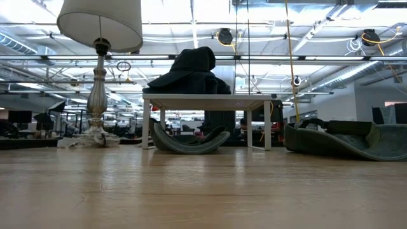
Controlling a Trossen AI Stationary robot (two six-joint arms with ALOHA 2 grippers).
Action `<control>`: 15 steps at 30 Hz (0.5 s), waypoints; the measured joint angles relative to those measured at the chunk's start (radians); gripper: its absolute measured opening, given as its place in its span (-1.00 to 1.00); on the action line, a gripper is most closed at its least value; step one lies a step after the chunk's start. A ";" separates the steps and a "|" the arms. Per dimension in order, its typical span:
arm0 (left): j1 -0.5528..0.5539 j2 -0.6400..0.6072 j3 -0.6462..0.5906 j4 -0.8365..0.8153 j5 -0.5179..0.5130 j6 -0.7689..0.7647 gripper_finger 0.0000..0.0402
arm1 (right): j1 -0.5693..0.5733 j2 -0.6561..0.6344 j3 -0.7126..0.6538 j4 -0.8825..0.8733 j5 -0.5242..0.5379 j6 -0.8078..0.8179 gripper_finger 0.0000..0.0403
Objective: Pick & Place hat
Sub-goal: Put the left black cap on the shelf
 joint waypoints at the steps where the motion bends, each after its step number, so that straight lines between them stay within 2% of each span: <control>1: -0.014 -0.005 0.000 -0.007 -0.031 -0.016 -0.21 | 0.000 -0.008 0.000 0.002 0.004 -0.011 -0.97; 6: -0.058 -0.030 0.000 -0.015 -0.144 -0.142 -0.21 | 0.000 -0.043 0.000 0.005 0.014 -0.061 -0.97; 15: -0.067 -0.032 0.000 -0.001 -0.143 -0.290 -0.21 | 0.000 -0.080 0.000 0.144 0.023 -0.195 -0.97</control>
